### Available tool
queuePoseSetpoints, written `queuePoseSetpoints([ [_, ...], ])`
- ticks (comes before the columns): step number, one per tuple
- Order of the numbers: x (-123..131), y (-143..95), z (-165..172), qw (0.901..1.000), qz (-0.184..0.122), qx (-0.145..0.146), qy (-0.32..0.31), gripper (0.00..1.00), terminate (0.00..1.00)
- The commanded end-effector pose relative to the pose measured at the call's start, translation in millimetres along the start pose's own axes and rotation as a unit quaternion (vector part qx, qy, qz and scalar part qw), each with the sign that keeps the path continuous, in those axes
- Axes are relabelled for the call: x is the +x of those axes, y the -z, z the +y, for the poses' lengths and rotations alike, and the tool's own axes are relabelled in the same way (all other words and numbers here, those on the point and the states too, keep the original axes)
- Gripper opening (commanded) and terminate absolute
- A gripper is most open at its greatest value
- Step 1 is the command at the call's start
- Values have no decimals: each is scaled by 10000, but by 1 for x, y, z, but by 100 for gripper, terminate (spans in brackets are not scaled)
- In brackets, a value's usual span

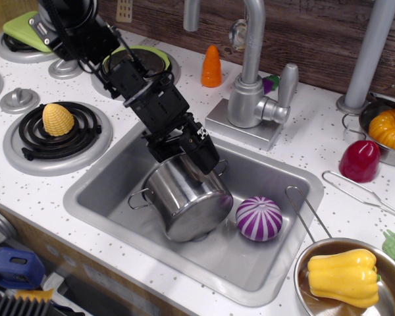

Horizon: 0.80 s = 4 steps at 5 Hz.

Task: Flip pot upright in sink

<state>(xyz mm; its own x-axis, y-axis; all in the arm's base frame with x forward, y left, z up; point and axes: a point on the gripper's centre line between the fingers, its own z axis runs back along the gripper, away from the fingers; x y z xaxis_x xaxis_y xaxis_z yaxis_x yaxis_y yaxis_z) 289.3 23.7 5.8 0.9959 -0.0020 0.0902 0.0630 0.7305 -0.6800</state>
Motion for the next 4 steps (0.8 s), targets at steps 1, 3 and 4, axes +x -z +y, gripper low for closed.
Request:
queuePoseSetpoints([
  [1,6,-8,-6,9990,-264,-283,-228,0,0],
  [3,7,-9,-11,9944,-732,-224,-727,0,0],
  [4,9,-13,-15,9928,-802,753,-469,0,0],
])
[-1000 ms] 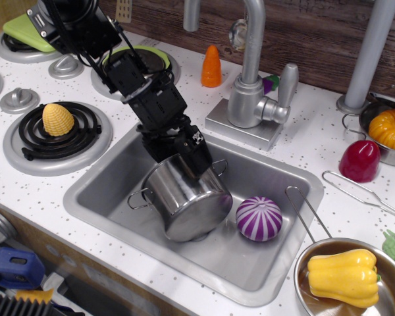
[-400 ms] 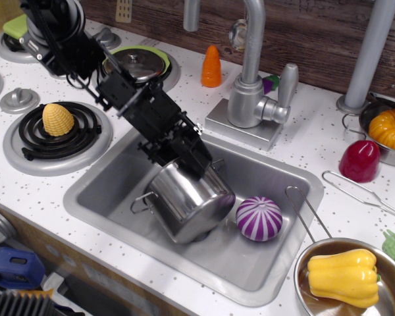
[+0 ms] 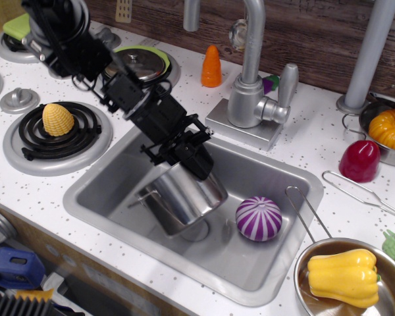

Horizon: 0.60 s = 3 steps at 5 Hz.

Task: Flip pot upright in sink

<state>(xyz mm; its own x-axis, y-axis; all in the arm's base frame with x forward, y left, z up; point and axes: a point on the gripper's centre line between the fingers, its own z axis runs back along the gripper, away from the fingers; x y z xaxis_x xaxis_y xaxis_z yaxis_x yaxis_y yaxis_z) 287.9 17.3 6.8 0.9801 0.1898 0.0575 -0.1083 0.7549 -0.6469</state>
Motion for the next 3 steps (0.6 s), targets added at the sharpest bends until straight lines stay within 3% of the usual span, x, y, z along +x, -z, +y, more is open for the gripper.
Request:
queuePoseSetpoints([
  [1,10,-17,-21,9825,-657,1573,748,0,0],
  [2,4,-8,-27,9499,-1070,2692,1173,0,0],
  [3,1,4,-24,9070,-1367,3690,1503,0,0],
])
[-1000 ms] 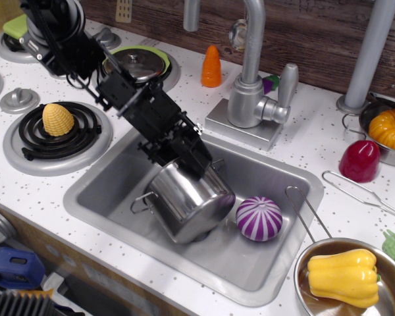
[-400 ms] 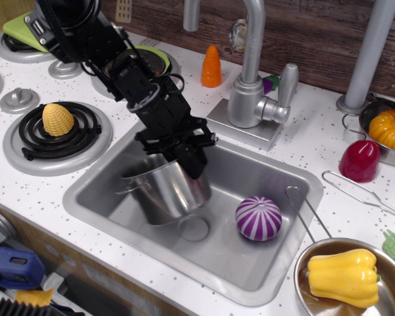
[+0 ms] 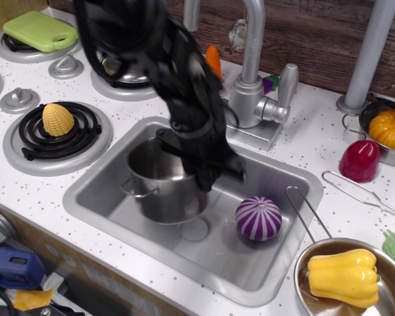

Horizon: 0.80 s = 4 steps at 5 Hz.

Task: Flip pot upright in sink

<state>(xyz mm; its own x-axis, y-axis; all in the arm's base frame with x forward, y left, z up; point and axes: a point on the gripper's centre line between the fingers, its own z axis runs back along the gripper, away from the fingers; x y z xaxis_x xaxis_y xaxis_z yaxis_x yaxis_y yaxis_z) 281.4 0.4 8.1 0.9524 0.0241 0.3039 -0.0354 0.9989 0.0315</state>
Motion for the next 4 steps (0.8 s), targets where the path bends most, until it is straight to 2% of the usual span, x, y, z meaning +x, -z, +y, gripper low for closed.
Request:
queuePoseSetpoints([
  [1,9,1,-3,9954,-664,605,340,100,0],
  [2,9,2,-1,9951,-794,484,341,100,0],
  [4,9,2,-1,9951,-794,484,341,100,0],
])
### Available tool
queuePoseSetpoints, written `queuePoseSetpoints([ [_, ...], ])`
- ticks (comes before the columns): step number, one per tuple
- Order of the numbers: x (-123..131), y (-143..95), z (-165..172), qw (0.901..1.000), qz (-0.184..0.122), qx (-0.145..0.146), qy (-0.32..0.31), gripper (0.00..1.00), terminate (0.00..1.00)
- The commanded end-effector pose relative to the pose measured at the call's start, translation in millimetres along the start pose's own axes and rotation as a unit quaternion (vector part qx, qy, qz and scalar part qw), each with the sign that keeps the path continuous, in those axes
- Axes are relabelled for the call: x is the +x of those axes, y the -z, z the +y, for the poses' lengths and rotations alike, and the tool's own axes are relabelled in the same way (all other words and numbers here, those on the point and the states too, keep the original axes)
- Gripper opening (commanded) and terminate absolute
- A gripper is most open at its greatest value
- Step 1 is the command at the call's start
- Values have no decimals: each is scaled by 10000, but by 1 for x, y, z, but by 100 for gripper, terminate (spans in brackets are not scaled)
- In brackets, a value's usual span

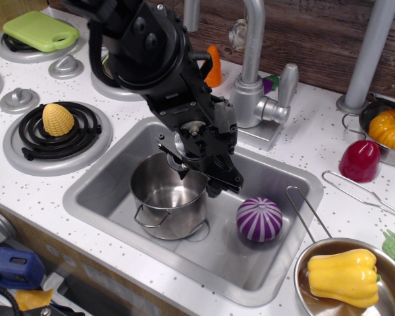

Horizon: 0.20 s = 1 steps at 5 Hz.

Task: Flip pot upright in sink

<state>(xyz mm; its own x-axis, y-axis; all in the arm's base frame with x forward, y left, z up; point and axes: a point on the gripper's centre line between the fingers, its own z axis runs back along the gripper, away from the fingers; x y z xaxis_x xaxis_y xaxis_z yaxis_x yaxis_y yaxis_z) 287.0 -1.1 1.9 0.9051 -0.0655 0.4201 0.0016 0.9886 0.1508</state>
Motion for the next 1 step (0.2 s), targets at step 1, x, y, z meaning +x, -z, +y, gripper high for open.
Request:
queuePoseSetpoints([
  [1,6,-4,2,9999,-127,3,-55,100,100],
])
